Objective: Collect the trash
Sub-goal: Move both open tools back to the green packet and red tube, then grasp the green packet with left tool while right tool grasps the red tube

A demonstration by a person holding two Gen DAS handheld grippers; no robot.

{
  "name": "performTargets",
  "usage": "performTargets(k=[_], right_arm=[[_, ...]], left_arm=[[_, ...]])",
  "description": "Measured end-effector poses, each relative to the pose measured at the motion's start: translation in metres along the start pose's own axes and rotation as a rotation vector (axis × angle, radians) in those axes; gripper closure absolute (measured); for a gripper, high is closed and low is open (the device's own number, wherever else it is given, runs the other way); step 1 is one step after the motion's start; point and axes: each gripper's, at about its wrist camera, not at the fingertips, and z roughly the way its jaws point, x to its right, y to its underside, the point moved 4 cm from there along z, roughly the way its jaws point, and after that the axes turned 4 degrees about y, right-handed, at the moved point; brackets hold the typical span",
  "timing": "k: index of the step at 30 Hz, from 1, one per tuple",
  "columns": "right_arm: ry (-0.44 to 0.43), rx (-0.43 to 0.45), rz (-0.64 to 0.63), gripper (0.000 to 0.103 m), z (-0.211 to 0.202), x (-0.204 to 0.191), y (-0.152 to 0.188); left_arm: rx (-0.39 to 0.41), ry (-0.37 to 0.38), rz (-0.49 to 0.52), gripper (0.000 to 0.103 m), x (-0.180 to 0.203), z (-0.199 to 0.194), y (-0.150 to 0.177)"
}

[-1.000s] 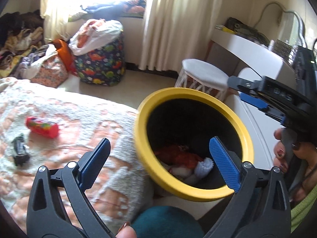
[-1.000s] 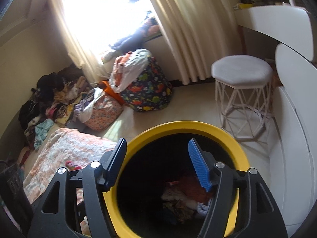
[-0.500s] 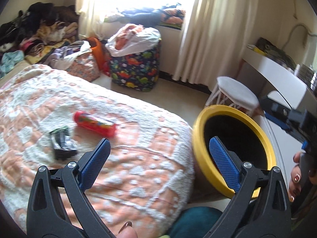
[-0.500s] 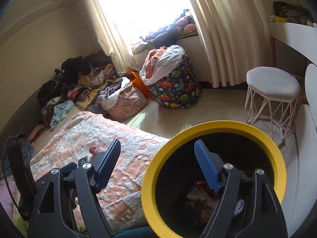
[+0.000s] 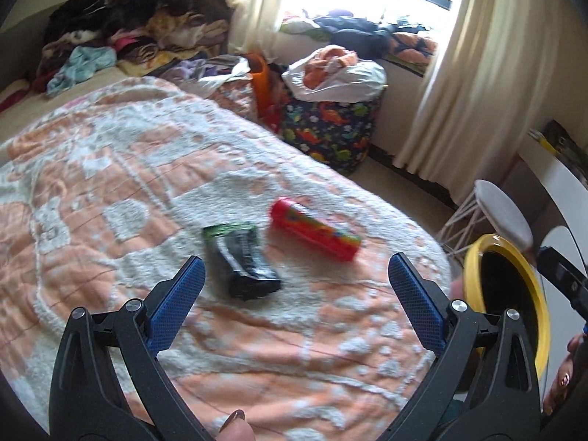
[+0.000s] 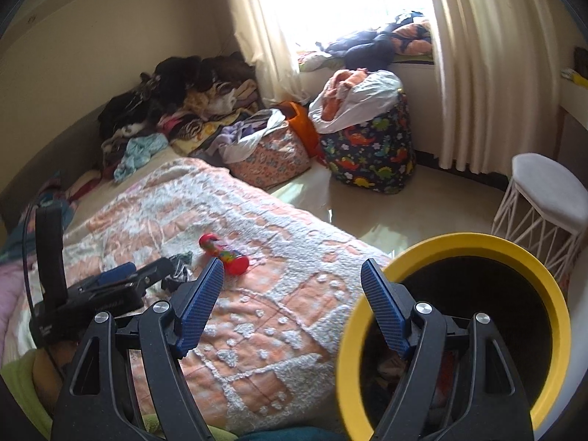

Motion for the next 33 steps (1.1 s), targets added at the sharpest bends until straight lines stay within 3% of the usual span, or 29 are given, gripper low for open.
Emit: performTargets(k=[5,8,14,19,22,27,28,31,33], right_arm=[[-0.031,-0.058,-0.075,0.029,0.036,-0.028,0.001],[-0.035,-0.105,-0.13,0.029,0.063,-0.043,0.001],[-0.034,-0.183,-0.214,0.028,0.109,-0.067,0.007],[-0.038,-0.225,-0.262,0.028,0.139,-0.082,0.009],[-0.023,-0.246,-0.297,0.029,0.156,-0.09,0.01],[-0.028,-0.281,-0.343,0.043,0.182,-0.102,0.012],[-0.039,-0.29,-0.349,0.056,0.185,-0.104,0.014],[-0.059,-0.303,-0.357,0.072,0.186,-0.108,0.022],[-0.081,-0.291,-0.338,0.073,0.178,-0.108,0.024]], left_arm=[[-0.043,-0.038,-0.084,0.011,-0.035,0.014,0.005],[-0.074,-0.002,-0.163,0.014,-0.049,0.025,0.008],[-0.107,0.076,-0.252,0.04,-0.06,0.04,0.014],[-0.129,0.082,-0.245,0.079,-0.062,0.046,0.018],[-0.137,0.107,-0.256,0.083,-0.063,0.048,0.019],[-0.135,0.124,-0.246,0.087,-0.063,0.045,0.022],[-0.136,0.128,-0.245,0.088,-0.063,0.045,0.022],[-0.135,0.138,-0.239,0.089,-0.061,0.042,0.024],[-0.133,0.143,-0.232,0.09,-0.059,0.039,0.025]])
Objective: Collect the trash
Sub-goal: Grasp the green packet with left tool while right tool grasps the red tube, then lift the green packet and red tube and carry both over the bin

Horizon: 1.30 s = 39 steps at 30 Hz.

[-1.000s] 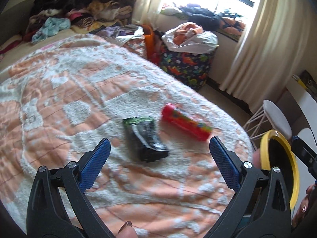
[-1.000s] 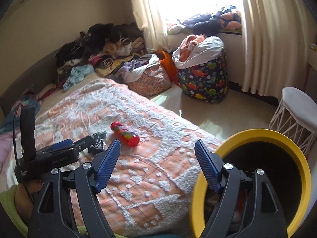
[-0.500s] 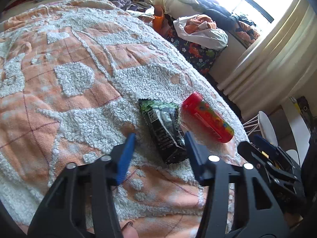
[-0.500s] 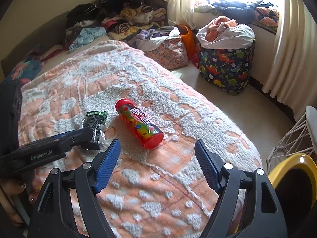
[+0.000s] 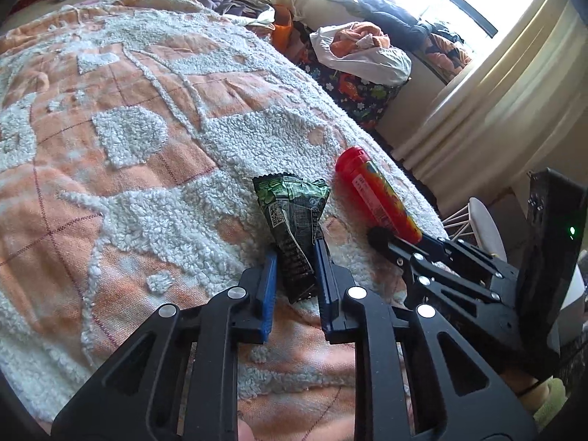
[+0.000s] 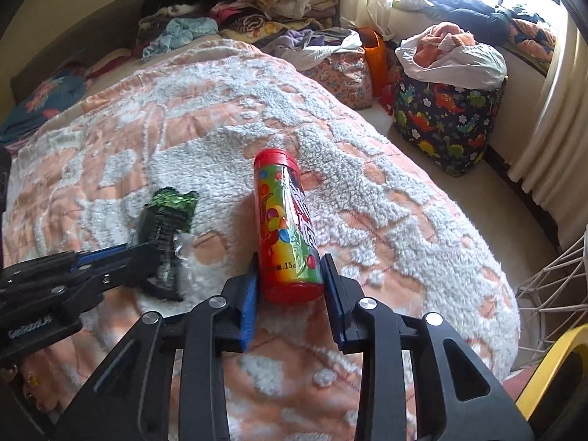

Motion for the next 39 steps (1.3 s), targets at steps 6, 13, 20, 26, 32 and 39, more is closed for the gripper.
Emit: performTargets(k=[6,13,20,26,32,39], right_arm=[[-0.061,0.077,0.082,0.075,-0.039,0.005,0.012],[-0.047,0.146,0.172,0.076,-0.082,0.019,0.033],[-0.029,0.205,0.232,0.076,-0.118,0.031,0.053],[-0.001,0.233,0.277,0.076,-0.141,0.048,0.062],[0.024,0.247,0.326,0.076,-0.157,0.065,0.073],[0.056,0.267,0.38,0.076,-0.174,0.087,0.086]], left_arm=[[0.012,0.012,0.014,0.091,0.009,-0.006,-0.001],[0.026,0.046,0.06,0.091,0.032,-0.013,-0.002],[0.028,0.092,0.11,0.091,0.063,-0.019,0.002],[0.027,0.12,0.157,0.091,0.085,-0.024,0.008],[0.027,0.141,0.2,0.091,0.104,-0.03,0.014],[0.024,0.165,0.251,0.091,0.124,-0.035,0.021]])
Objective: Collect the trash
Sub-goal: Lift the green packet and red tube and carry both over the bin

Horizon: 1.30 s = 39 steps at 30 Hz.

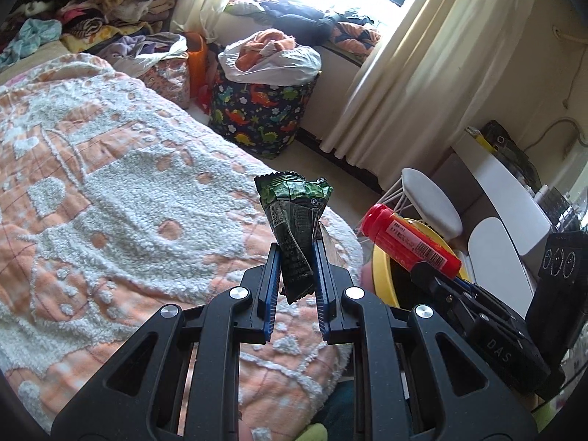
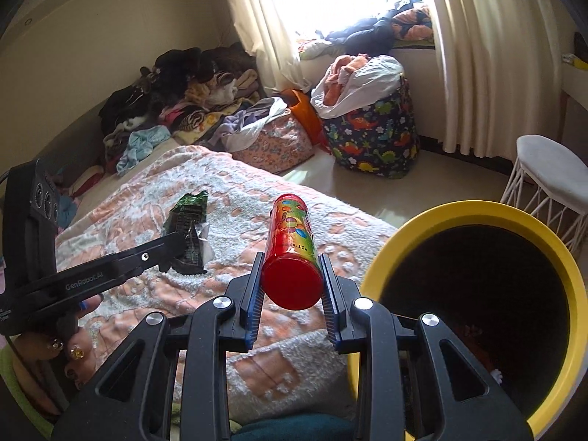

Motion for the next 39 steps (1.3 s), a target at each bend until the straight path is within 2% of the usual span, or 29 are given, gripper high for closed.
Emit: performTargets(k=[14,24,39], right_arm=[[0.083,0.053,0.107,0.076,-0.033,0.058,-0.003],[0.126,0.09,0.168,0.076,-0.052,0.085,-0.006],[0.205,0.085,0.251,0.076,-0.07,0.129,0.003]], left_arm=[[-0.024,0.045,0.099,0.091,0.043,0.004,0.01],[-0.037,0.075,0.165,0.091,0.074,0.006,0.017],[-0.076,0.122,0.276,0.091,0.118,0.016,0.034]])
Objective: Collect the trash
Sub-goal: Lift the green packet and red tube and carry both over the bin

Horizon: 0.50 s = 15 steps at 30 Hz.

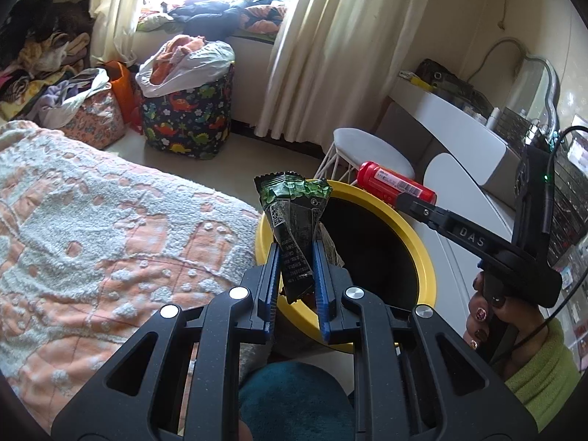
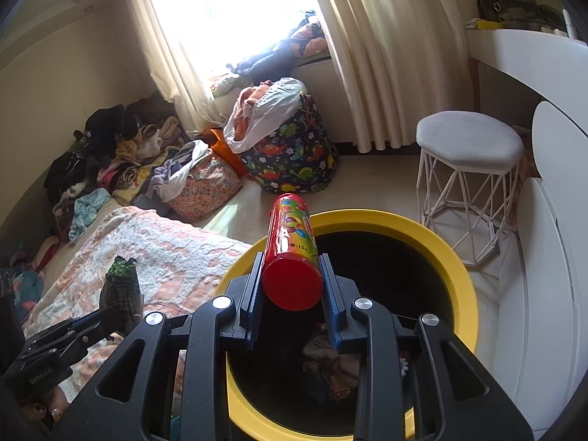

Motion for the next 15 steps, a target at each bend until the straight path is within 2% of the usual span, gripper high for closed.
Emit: performTargets(k=[15], right_arm=[[0.034,-0.058,0.105,0.076,0.006,0.039,0.006]], left_arm=[[-0.081,0.044,0.097,0.091,0.034,0.032,0.013]])
